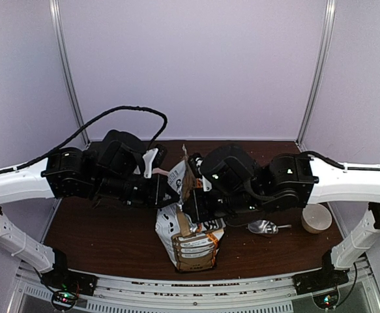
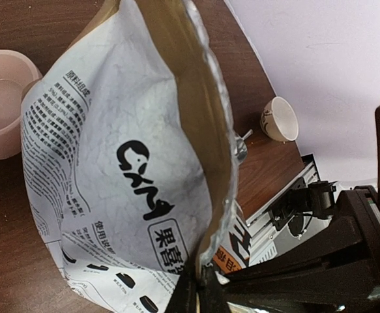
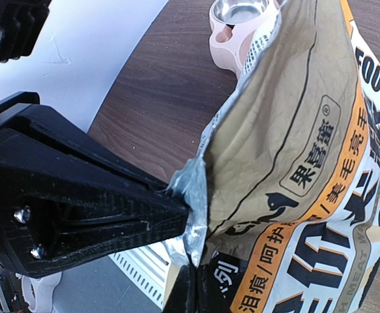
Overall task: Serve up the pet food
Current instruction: Open the pet food bag at the center of the board.
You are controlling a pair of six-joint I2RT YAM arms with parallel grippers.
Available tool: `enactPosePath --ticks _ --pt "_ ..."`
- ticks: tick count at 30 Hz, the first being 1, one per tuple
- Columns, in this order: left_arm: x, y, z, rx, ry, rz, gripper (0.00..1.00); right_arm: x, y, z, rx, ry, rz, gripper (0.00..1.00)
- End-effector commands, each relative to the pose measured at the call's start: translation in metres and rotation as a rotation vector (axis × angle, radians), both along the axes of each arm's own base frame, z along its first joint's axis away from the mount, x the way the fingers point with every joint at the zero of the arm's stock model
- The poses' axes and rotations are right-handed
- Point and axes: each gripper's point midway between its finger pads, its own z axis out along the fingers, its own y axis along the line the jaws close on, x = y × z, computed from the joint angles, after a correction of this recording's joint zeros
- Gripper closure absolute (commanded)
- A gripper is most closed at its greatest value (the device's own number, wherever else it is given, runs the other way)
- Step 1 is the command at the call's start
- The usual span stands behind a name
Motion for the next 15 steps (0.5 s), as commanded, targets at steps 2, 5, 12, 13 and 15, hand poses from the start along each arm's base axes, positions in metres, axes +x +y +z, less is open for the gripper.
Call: enactPosePath --ticks 2,5,12,13,15 --pt "0.006 0.033 -0.025 0.145 -0.004 0.051 1.0 0.017 -0.032 -0.032 -0.191 -0.036 -0.08 1.0" --pt "0.007 0.035 -0.026 0.157 -0.004 0.057 1.0 0.021 -0.044 -0.044 -0.28 -0.045 -0.116 1.0" --pt "0.008 0.039 -0.03 0.176 -0.001 0.064 1.0 0.024 -0.054 -0.048 -0.312 -0.051 -0.151 1.0" --pt "0.008 0.039 -0.03 0.177 -0.002 0.063 1.0 0.024 -0.053 -0.046 -0.306 -0.051 -0.151 1.0" --pt "0.009 0.039 -0.031 0.178 -0.002 0.063 1.0 0.025 -0.053 -0.045 -0.309 -0.053 -0.151 1.0"
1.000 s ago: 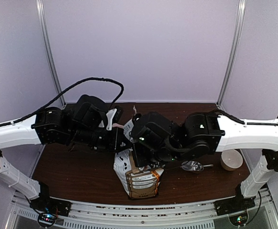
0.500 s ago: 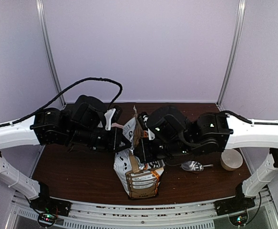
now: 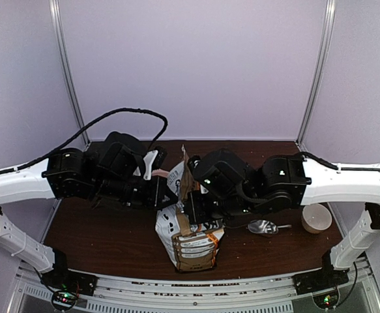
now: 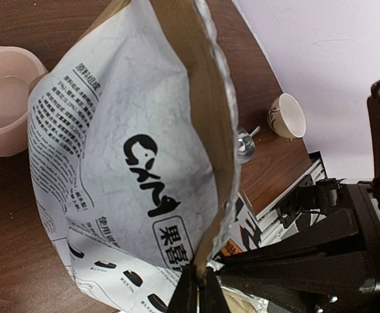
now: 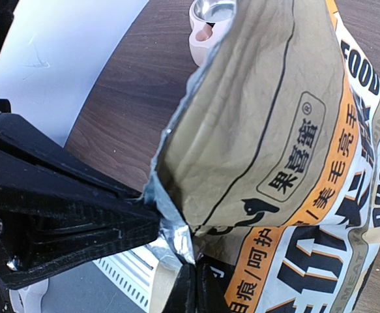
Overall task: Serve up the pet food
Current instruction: Open the pet food bag at the center of the board.
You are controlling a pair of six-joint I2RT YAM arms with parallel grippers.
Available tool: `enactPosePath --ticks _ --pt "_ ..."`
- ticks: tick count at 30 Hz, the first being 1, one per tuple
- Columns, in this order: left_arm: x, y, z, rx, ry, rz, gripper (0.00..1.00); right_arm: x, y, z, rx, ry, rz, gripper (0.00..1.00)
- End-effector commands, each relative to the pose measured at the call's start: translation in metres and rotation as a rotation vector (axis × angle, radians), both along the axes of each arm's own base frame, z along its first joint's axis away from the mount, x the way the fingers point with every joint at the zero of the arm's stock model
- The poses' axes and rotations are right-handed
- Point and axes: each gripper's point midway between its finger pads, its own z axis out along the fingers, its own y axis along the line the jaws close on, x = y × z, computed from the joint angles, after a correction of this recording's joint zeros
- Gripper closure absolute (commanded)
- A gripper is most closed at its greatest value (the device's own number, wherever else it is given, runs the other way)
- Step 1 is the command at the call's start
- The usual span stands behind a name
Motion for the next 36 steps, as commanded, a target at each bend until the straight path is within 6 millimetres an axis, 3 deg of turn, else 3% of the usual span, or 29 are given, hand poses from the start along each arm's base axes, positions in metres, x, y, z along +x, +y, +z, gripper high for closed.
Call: enactPosePath --ticks 1,4,7,12,17,28,36 --pt "0.009 0.035 -0.025 0.151 0.0 0.062 1.0 0.018 -0.048 -0.028 -0.233 -0.043 -0.101 1.0" --pt "0.009 0.034 -0.023 0.147 -0.004 0.062 1.0 0.015 -0.042 -0.017 -0.172 -0.04 -0.078 1.0" --pt "0.01 0.032 -0.018 0.116 -0.023 0.053 1.0 0.008 -0.028 0.008 -0.013 -0.025 -0.017 1.0" --pt "0.007 0.025 -0.01 0.054 -0.041 0.023 1.0 0.002 -0.017 0.043 0.21 0.028 0.065 0.78" --pt "0.005 0.018 -0.007 0.031 -0.039 -0.007 1.0 0.006 -0.01 0.06 0.314 0.065 0.092 0.69" --pt "0.0 0.004 0.001 -0.023 -0.05 -0.068 1.0 0.012 0.011 0.044 0.321 0.105 0.125 0.71" --pt "-0.001 -0.002 0.004 -0.032 -0.057 -0.093 1.0 0.021 0.012 0.031 0.295 0.115 0.098 0.76"
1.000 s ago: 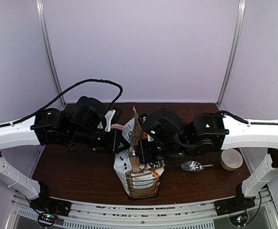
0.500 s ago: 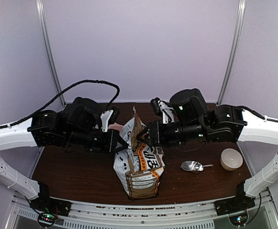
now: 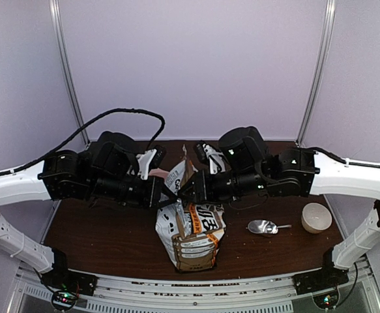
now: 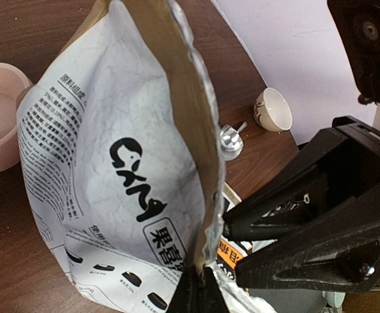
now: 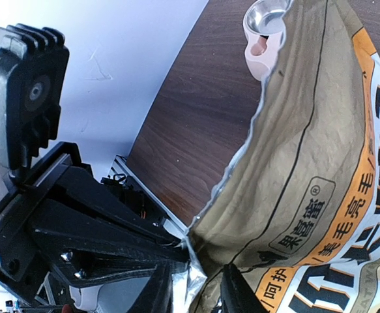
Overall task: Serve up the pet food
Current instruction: Open the pet food bag at the center of the board.
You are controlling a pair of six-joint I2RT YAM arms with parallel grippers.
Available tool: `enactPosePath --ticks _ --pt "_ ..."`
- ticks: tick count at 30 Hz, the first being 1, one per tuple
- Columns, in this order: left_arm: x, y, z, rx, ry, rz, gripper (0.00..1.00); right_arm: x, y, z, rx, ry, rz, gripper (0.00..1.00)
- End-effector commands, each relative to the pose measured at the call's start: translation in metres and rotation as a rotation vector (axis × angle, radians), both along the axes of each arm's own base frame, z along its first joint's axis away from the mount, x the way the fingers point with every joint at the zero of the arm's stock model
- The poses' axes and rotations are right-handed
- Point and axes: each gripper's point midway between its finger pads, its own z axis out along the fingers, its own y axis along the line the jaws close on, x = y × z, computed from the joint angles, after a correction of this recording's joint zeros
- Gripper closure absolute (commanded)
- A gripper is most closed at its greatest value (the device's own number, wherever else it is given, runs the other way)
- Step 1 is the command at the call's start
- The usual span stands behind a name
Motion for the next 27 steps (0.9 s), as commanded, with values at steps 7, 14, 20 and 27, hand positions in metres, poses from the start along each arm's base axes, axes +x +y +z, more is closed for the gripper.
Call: enactPosePath --ticks 7,14,20,27 --pt "0.002 -0.004 0.0 0.003 -0.022 -0.025 1.0 0.012 0.002 -0.012 0.001 0.02 -0.029 0.79" --pt "0.002 -0.005 0.0 0.001 -0.022 -0.033 1.0 0.011 0.009 -0.009 0.024 0.027 -0.007 0.8" --pt "0.002 -0.006 0.001 0.0 -0.026 -0.035 1.0 0.01 0.011 -0.013 0.021 0.033 0.006 0.83" --pt "0.002 -0.009 0.002 -0.001 -0.027 -0.049 1.0 0.006 0.016 -0.015 0.023 0.042 0.034 0.85"
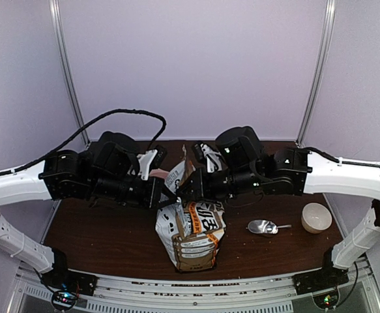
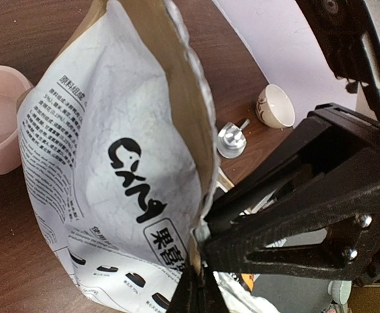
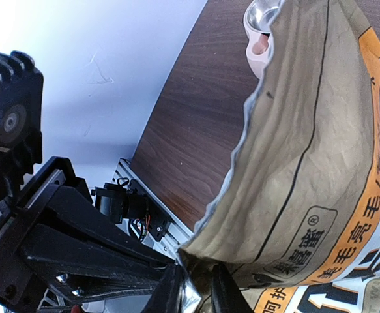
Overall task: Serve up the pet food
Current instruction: Open the pet food bag at the center of the board.
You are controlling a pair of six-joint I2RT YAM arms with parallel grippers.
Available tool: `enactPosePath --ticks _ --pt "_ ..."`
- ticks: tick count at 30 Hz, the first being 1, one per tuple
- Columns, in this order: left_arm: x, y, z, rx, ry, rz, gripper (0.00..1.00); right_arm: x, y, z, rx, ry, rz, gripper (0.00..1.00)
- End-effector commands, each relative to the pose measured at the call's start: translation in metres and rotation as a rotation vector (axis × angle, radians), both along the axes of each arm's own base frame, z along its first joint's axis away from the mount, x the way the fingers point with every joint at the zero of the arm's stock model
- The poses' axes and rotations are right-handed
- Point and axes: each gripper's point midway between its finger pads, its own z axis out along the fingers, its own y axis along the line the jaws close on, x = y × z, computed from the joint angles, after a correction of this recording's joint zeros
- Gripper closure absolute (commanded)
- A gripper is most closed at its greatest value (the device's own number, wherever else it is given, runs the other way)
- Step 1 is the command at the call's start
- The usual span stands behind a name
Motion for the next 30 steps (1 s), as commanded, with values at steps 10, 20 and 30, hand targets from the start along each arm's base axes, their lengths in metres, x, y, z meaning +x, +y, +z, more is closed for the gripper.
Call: enactPosePath --ticks 10,20,30 --pt "0.004 -0.013 0.007 -0.011 -0.034 -0.042 1.0 -0.007 0.015 -0.009 -0.002 0.008 0.074 0.92" --pt "0.009 -0.015 0.014 -0.019 -0.071 -0.035 1.0 -0.009 0.012 -0.017 -0.099 -0.046 0.096 1.0" --pt "0.018 -0.012 0.021 -0.024 -0.107 0.022 1.0 0.015 -0.046 -0.051 -0.628 -0.266 -0.089 1.0"
